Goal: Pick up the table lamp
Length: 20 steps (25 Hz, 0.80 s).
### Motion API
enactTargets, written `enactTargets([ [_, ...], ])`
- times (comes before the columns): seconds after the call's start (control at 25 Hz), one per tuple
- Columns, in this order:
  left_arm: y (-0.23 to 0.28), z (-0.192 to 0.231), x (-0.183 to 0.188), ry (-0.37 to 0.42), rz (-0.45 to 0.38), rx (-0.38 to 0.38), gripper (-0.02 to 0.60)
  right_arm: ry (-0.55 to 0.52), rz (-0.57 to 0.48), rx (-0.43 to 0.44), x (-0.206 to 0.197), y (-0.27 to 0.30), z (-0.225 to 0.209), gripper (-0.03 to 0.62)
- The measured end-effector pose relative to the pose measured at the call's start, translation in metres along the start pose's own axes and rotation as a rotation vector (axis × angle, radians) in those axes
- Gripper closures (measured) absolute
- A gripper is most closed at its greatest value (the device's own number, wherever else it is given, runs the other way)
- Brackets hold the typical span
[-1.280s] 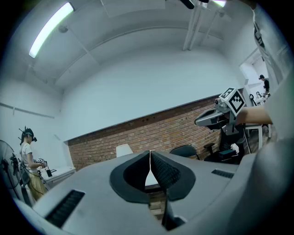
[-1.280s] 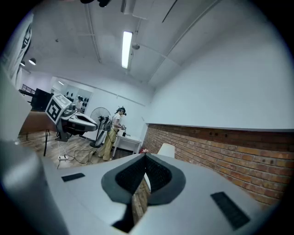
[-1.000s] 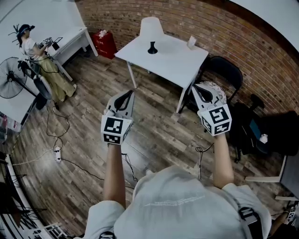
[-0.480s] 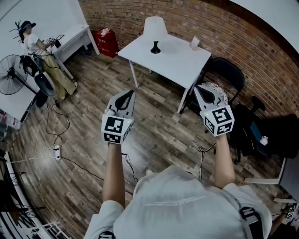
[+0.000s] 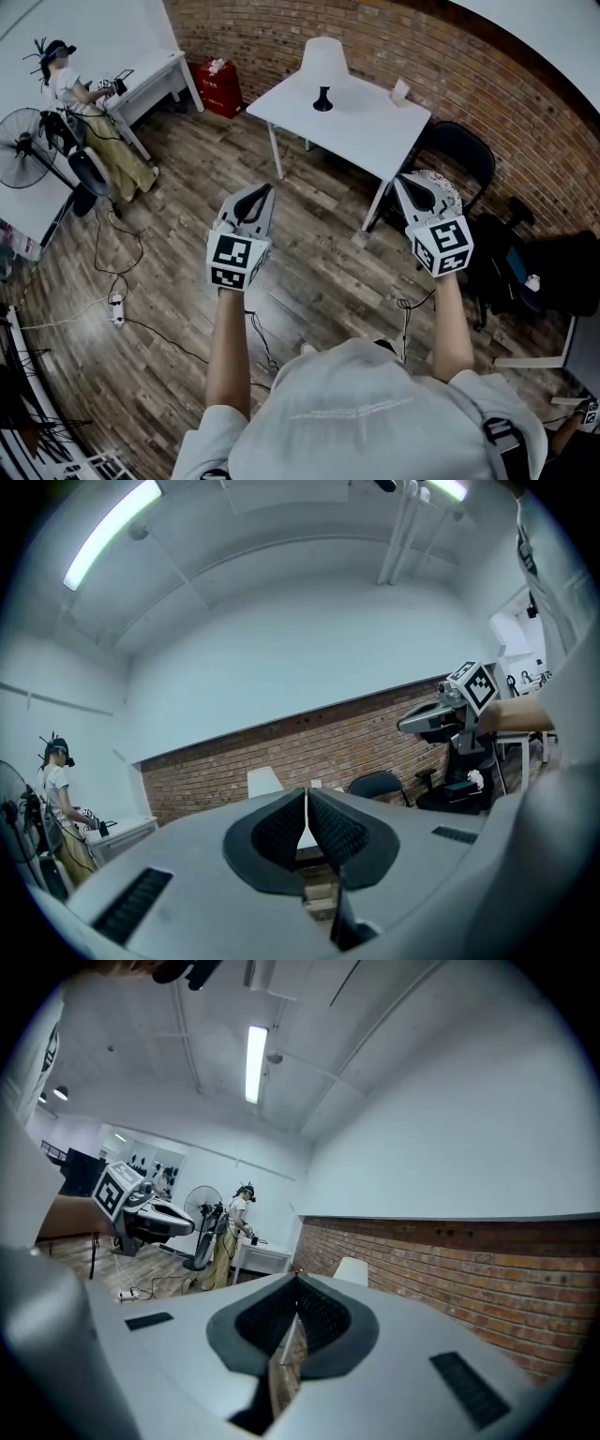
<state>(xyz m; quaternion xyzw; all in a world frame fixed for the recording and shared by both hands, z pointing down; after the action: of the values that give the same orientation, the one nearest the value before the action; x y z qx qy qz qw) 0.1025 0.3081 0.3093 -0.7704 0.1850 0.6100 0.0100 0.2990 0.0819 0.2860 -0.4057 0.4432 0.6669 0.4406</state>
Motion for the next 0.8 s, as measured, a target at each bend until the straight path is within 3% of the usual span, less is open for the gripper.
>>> enactTargets([
  [0.36,-0.006,0.028,-0.021,-0.047,-0.014,-0.029,0.547,0.042,0.025,-0.023,0.003,0.009,0.021,0.593],
  [0.44,0.002,0.032,-0.024,-0.047,-0.007,-0.032,0.489,0.036,0.031,-0.024,0.003,0.015,0.021,0.592],
  [0.8,0.06,0.045,-0.034,-0.051,0.025,-0.058,0.468,0.026,0.058,-0.02,-0.01,0.066,-0.003,0.592],
])
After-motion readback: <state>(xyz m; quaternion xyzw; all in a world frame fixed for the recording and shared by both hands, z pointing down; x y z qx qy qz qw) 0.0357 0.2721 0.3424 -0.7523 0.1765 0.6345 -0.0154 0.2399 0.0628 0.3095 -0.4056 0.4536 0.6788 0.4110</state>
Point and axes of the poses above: the fingertips, and each gripper's own axes: y forward along the fingers, z to its left, x out of its top, the point moved 6 cm from there along -y, backward along the fingers, and after that the axes turned 7 degrees about z, right-handed, at the moved point
